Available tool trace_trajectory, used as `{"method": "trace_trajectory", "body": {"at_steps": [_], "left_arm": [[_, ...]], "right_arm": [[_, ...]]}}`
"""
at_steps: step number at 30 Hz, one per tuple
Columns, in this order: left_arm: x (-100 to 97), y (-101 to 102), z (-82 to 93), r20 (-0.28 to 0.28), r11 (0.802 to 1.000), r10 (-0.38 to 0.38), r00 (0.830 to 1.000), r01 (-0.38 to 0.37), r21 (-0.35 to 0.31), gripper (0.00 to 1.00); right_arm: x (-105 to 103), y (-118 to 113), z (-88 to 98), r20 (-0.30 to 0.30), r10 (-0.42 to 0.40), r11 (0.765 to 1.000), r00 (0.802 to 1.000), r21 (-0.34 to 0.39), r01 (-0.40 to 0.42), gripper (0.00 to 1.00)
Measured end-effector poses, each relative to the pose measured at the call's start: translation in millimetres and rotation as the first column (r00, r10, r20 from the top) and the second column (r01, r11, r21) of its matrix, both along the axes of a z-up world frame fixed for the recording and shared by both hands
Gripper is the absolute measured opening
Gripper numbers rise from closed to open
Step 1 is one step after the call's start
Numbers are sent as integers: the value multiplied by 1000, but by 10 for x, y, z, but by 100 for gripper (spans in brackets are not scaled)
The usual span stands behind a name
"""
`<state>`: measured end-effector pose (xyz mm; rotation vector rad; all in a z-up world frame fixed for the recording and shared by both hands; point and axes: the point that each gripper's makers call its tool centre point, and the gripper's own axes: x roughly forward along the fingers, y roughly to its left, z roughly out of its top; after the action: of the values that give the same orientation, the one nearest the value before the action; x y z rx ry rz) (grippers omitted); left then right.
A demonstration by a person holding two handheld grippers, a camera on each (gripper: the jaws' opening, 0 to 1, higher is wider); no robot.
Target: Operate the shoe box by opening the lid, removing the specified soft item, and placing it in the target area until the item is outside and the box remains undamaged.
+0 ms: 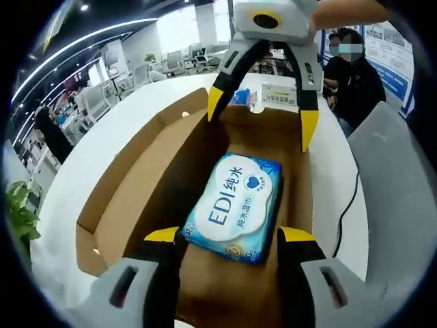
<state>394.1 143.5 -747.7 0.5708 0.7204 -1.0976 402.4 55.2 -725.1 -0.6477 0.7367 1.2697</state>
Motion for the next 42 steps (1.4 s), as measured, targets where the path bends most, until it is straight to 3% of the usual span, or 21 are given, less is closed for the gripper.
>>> {"method": "trace_trajectory", "body": {"at_steps": [10,14,23,27,30,42], "left_arm": [[60,66,-211,-11,1000,-11,1000,11,20,73],[72,90,-262,-8,999,-20,1000,20,37,73],[81,37,-412,6,988,-115,993,114,103,72],[106,-17,-417,1,987,-133,991,132,92,72],[106,-38,-457,-25,984,-150,988,152,91,71],[96,-61,-616,-36,965,-217,975,220,142,75]], "right_arm": [[-42,14,-316,14,61,996,998,-67,-60,71],[-47,37,-390,8,66,995,998,-73,-65,72],[-71,26,-605,15,86,991,996,-105,-84,72],[-21,27,-644,0,33,996,999,-86,-33,72],[-33,13,-727,-15,43,993,999,-109,-45,73],[-43,84,-876,-29,59,990,998,-130,-63,72]]}}
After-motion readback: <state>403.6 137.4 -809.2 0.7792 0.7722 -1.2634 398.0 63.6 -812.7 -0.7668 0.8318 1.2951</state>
